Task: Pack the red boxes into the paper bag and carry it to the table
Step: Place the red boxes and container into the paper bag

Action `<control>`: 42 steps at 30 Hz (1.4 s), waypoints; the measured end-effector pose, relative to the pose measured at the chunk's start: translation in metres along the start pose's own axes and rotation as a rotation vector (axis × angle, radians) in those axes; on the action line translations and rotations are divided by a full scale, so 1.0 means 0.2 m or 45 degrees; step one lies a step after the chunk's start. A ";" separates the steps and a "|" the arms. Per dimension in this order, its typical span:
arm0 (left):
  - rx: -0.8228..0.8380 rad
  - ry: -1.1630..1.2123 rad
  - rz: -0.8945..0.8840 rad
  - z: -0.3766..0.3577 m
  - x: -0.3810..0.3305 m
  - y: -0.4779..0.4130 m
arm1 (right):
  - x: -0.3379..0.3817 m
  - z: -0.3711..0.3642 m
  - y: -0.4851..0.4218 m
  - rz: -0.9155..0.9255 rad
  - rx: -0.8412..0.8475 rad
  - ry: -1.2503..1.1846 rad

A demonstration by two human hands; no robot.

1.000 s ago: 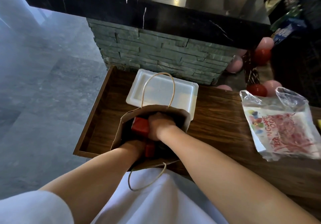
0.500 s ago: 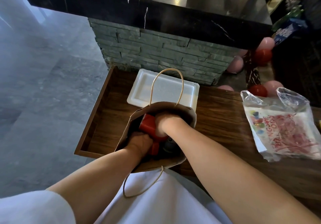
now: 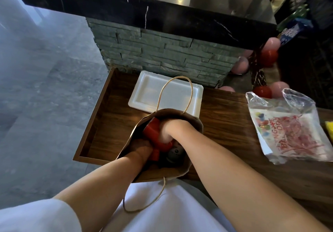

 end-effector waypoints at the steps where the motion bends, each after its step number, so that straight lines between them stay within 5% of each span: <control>1: 0.021 -0.095 0.039 0.01 0.01 0.00 | 0.00 0.03 0.02 -0.057 0.098 0.080; 14: 0.181 0.167 0.217 -0.04 0.08 0.02 | -0.10 0.05 0.01 -0.324 0.379 0.543; 18: 0.206 0.132 0.231 -0.02 0.10 0.06 | -0.10 0.01 -0.03 -0.249 0.256 0.367; 22: 0.022 0.419 0.186 0.03 0.09 0.01 | -0.09 0.02 -0.04 -0.161 0.238 0.243; 25: -0.014 0.797 0.221 0.08 0.09 -0.01 | -0.08 -0.01 -0.05 -0.118 0.202 0.008; 31: 0.021 1.459 0.303 0.11 0.07 0.00 | -0.11 -0.08 -0.10 -0.107 0.377 -0.931; 35: 0.077 1.516 0.349 0.08 0.10 -0.04 | -0.15 -0.14 -0.10 -0.346 0.465 -1.556; 42: -0.014 1.660 0.257 0.09 0.16 -0.10 | -0.18 -0.19 -0.11 -0.447 0.672 -1.945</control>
Point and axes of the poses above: each hand's wrist, its own y-axis away from the middle knuckle, its own z-axis out of the back of the hand, x = y × z, the point moved 3 cm from there along -y, towards the middle knuckle, and after that the axes turned 12 degrees about -z, right-handed, at the moved point
